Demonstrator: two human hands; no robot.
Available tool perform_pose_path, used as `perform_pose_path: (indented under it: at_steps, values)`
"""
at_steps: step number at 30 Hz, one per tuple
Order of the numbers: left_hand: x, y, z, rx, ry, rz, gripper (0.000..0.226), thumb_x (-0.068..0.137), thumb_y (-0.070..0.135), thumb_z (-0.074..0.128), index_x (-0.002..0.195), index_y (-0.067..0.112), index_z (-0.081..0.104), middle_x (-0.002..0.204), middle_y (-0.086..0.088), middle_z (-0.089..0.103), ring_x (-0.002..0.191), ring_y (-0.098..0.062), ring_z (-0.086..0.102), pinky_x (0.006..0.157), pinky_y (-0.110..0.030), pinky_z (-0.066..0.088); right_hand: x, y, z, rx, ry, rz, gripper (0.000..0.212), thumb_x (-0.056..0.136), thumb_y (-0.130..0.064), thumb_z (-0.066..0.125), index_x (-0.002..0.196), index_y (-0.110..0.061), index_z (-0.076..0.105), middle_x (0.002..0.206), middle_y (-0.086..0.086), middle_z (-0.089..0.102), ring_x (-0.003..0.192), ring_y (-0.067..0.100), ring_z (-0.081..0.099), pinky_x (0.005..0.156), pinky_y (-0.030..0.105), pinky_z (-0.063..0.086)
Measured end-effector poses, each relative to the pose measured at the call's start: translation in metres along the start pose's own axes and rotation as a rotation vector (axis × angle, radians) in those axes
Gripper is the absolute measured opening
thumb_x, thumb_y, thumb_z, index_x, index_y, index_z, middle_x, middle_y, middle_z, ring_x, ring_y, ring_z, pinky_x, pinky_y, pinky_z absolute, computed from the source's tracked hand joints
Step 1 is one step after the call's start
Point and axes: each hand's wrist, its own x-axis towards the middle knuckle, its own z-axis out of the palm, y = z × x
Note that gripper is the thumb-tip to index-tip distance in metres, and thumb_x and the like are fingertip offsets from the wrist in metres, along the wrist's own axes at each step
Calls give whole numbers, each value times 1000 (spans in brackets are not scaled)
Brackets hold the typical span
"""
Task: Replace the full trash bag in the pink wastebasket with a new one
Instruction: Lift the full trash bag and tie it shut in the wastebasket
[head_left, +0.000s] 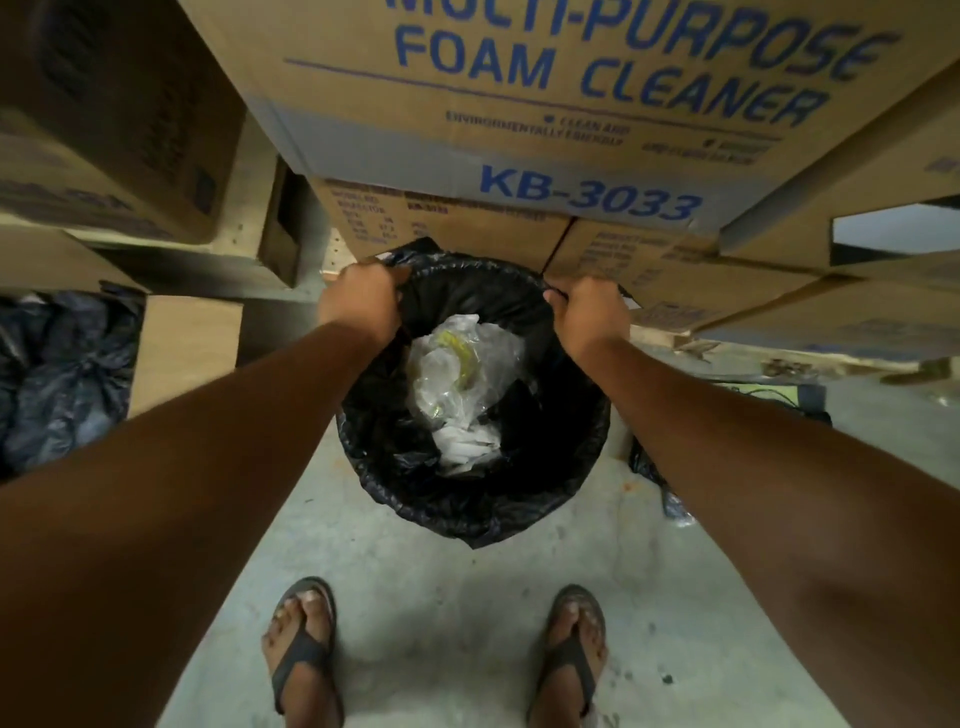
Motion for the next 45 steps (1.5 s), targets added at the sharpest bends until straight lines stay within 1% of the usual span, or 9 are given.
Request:
perform_pose_path:
  at_steps: [8, 12, 17, 20, 23, 27, 33, 39, 45]
  values:
    - [-2, 0, 0, -403, 135, -103, 25, 82, -6, 59, 96, 12, 70, 109, -13, 67, 98, -28, 65, 89, -37, 53, -6, -12, 6, 339, 71, -86, 16, 93, -12, 61, 104, -12, 72, 108, 16, 67, 91, 32, 66, 86, 40, 54]
    - [-35, -2, 12, -359, 14, 291, 22, 82, -10, 55, 91, 4, 68, 99, -15, 62, 91, -29, 57, 79, -24, 41, -27, -11, 7, 360, -33, -307, 15, 84, -1, 62, 95, -6, 71, 103, 16, 62, 89, 32, 63, 85, 37, 53]
    - [-72, -31, 14, -70, -128, 459, 18, 85, 12, 63, 100, 13, 73, 110, -11, 66, 106, -32, 58, 90, -39, 49, -56, 1, 4, 208, -338, -365, 25, 89, -16, 63, 112, -16, 71, 119, 8, 66, 105, 27, 65, 95, 42, 54]
    - [-105, -39, 12, -121, -87, 493, 26, 88, 26, 61, 109, 14, 71, 111, -9, 68, 104, -31, 62, 90, -42, 52, -94, 12, 0, 225, -276, -417, 58, 94, -25, 60, 148, -23, 42, 143, 8, 55, 116, 26, 62, 101, 37, 51]
    - [-148, -48, 25, -118, -140, 541, 47, 87, 43, 56, 126, 18, 63, 119, -6, 67, 110, -28, 62, 95, -40, 51, -137, 27, 6, 234, -312, -525, 66, 93, -41, 63, 152, -29, 35, 142, 4, 58, 118, 24, 62, 100, 41, 53]
    - [-180, -54, 50, 67, -363, 556, 60, 85, 49, 63, 140, 26, 53, 140, 0, 55, 138, -27, 42, 120, -57, 16, -167, 35, 24, -25, -450, -608, 60, 90, -61, 55, 145, -40, 46, 140, -12, 60, 120, 17, 58, 100, 43, 41]
    - [-170, -49, 59, 66, -318, 505, 28, 93, 23, 60, 118, 32, 71, 123, 10, 69, 129, -16, 53, 121, -47, 1, -162, 27, 37, -50, -381, -641, 25, 96, -45, 56, 105, -32, 75, 108, -11, 75, 102, 19, 67, 91, 41, 40]
    - [-140, -20, 37, -148, -242, 233, 23, 95, 28, 54, 110, 30, 71, 105, -10, 73, 94, -34, 67, 81, -38, 55, -133, 6, 28, 193, -150, -286, 22, 98, -30, 58, 103, -15, 74, 101, 10, 75, 92, 34, 69, 78, 39, 56]
    - [-133, -23, 21, -508, 253, -44, 33, 89, 20, 65, 122, 18, 62, 124, -11, 62, 115, -30, 56, 99, -43, 47, -116, 7, 1, 266, 204, -279, 19, 89, -18, 70, 106, -16, 78, 115, 13, 67, 101, 32, 66, 84, 41, 56]
